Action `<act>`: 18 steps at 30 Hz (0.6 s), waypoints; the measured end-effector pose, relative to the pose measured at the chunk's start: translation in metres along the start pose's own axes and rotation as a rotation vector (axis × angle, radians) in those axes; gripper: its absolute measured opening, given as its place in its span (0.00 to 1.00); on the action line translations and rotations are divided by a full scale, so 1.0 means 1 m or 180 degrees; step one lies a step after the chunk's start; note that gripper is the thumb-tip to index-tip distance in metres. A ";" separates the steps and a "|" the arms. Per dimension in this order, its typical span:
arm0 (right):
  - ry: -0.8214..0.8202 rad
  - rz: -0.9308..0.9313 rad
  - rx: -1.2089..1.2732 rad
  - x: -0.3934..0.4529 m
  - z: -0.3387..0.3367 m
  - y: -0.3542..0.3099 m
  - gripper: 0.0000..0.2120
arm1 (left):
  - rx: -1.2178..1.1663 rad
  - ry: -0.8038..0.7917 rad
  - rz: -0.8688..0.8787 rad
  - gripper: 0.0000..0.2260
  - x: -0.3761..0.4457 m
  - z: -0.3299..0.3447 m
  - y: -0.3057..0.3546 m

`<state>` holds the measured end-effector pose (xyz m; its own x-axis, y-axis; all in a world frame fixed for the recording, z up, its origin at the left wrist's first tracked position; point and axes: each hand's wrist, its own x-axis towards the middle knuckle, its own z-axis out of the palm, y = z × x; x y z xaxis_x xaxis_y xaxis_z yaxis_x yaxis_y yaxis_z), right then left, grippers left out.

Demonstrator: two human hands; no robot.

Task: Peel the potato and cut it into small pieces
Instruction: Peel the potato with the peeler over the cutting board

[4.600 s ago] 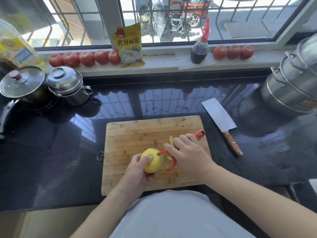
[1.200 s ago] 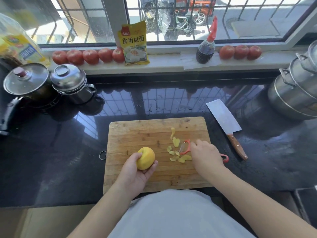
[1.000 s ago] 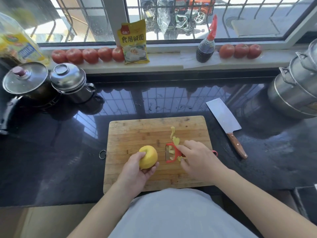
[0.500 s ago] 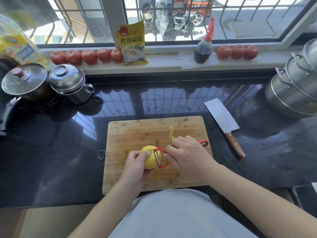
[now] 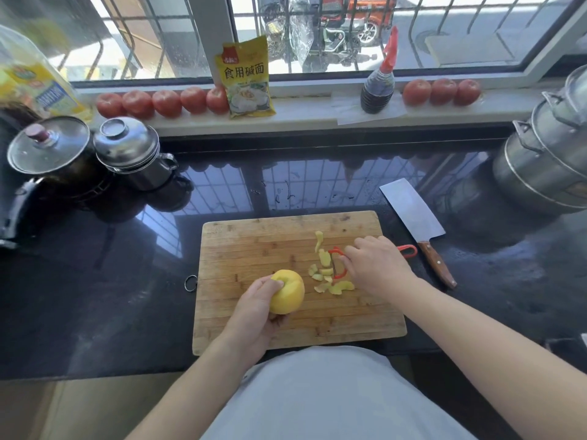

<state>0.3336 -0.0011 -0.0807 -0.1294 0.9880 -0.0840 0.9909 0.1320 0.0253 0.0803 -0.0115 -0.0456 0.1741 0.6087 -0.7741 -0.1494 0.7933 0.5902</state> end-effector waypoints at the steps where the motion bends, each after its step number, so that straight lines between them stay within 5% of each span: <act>1: -0.0003 0.0061 -0.0048 0.000 -0.001 -0.001 0.19 | -0.0078 0.0008 -0.0031 0.08 -0.001 0.000 0.000; 7: 0.0995 -0.0758 0.0509 -0.014 -0.023 -0.021 0.18 | -0.0369 -0.0055 -0.0060 0.07 -0.005 0.001 0.002; 18: 0.1294 -0.1275 0.0441 -0.013 -0.039 -0.039 0.17 | 0.0081 -0.0174 0.0197 0.03 -0.001 0.006 0.001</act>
<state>0.2956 -0.0159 -0.0414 -0.4712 0.8182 0.3293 0.8538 0.5168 -0.0624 0.0862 -0.0117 -0.0427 0.2183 0.6559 -0.7226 -0.1368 0.7537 0.6428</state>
